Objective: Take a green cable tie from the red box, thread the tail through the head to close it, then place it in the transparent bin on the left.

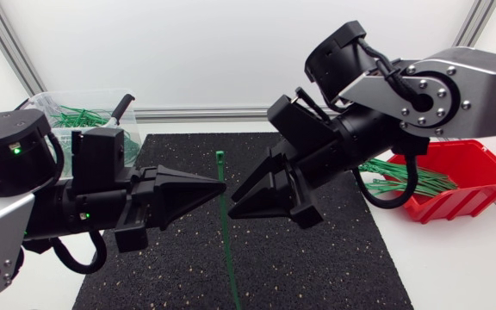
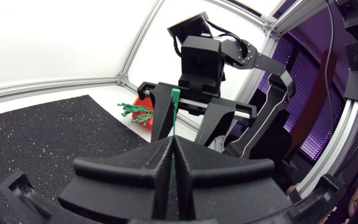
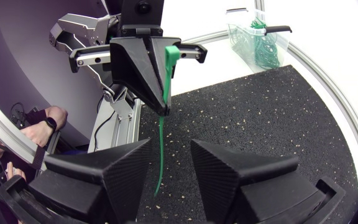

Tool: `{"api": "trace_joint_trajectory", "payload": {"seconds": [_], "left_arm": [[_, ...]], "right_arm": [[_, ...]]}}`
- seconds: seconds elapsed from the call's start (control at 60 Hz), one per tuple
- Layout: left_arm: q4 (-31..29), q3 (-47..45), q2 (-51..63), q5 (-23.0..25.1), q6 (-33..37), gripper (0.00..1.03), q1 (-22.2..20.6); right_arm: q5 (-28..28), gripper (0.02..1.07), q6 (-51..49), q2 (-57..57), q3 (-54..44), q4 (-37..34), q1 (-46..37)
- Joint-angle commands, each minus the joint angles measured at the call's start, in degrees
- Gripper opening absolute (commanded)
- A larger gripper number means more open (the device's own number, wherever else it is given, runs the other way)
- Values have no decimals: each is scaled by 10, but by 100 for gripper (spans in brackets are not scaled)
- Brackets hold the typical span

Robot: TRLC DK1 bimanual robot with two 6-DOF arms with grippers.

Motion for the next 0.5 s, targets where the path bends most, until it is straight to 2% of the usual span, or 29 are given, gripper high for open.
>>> {"api": "trace_joint_trajectory", "payload": {"seconds": [0.0,0.183,0.333,0.417,0.483], "left_arm": [[14,19,11,8,-16,4,3],[21,19,19,8,-18,4,3],[23,19,25,10,-19,4,6],[25,19,26,15,-19,4,12],[26,20,27,19,-20,4,14]], "right_arm": [[-3,46,4,11,-19,14,9],[-2,42,17,13,-27,39,14],[-1,23,20,12,-34,64,13],[0,9,20,10,-34,76,10],[0,8,22,10,-33,75,9]]}}
